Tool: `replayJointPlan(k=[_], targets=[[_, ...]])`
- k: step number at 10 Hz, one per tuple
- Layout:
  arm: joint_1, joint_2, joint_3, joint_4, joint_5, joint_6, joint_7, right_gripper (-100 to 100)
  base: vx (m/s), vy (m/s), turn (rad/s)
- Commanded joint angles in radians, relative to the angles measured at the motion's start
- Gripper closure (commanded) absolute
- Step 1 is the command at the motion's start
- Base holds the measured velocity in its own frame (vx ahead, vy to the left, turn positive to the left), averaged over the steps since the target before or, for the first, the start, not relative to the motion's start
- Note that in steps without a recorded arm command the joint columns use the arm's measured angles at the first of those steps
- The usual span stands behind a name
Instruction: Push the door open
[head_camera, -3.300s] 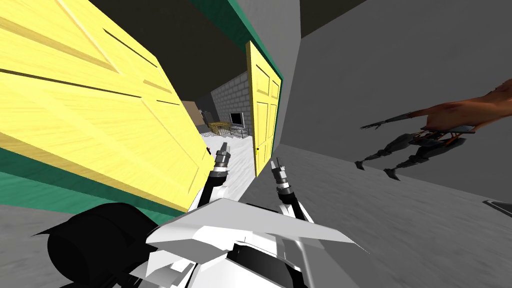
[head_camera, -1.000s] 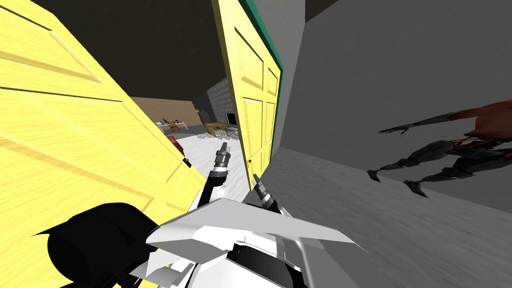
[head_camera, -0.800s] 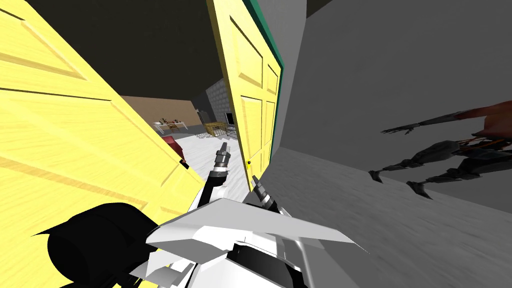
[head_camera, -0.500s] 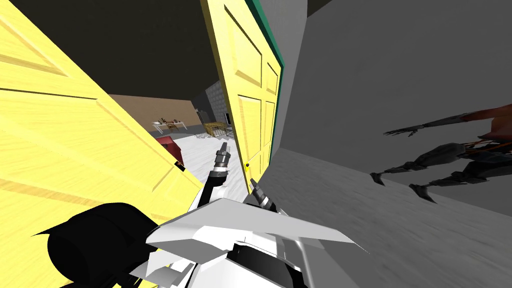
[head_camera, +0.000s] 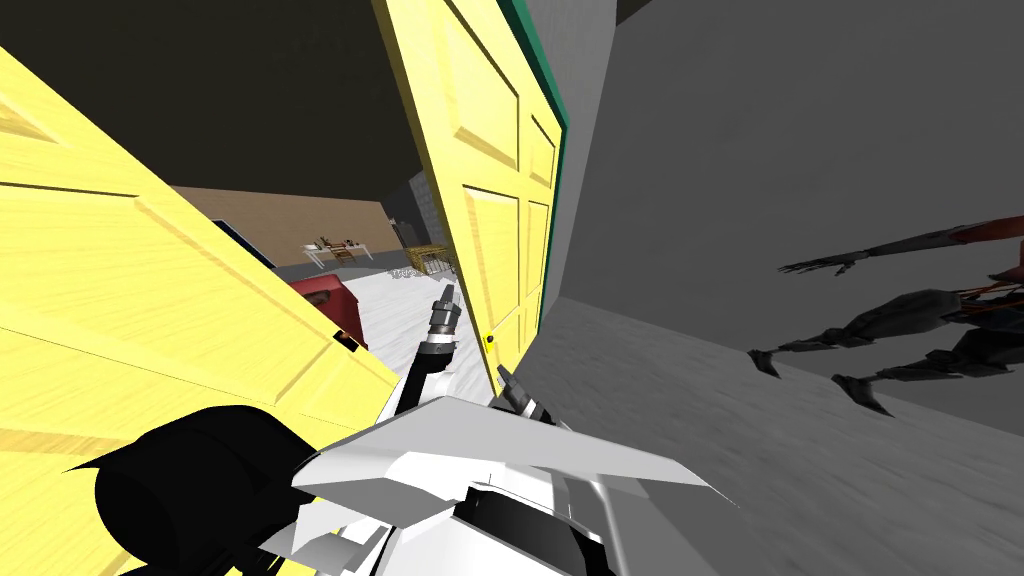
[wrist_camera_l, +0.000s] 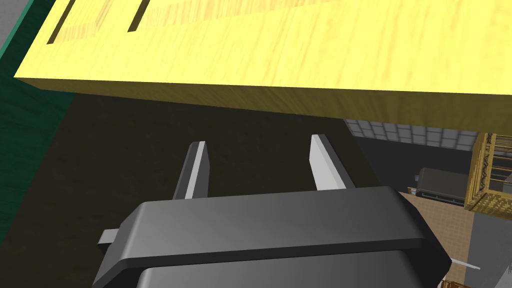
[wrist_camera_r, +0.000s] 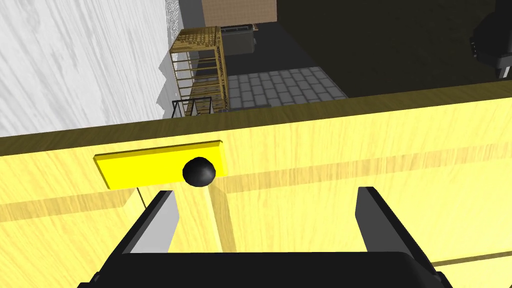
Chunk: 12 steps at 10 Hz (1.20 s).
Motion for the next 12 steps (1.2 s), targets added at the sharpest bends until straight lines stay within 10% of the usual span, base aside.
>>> replayJointPlan(k=[1, 12], targets=[[-0.015, -0.002, 0.023, 0.036, 0.001, -0.011, -0.006, -100, 0.149, -0.024, 0.0], [-0.07, -0.012, 0.128, 0.166, 0.006, -0.038, -0.023, -100, 0.12, -0.015, 0.001]])
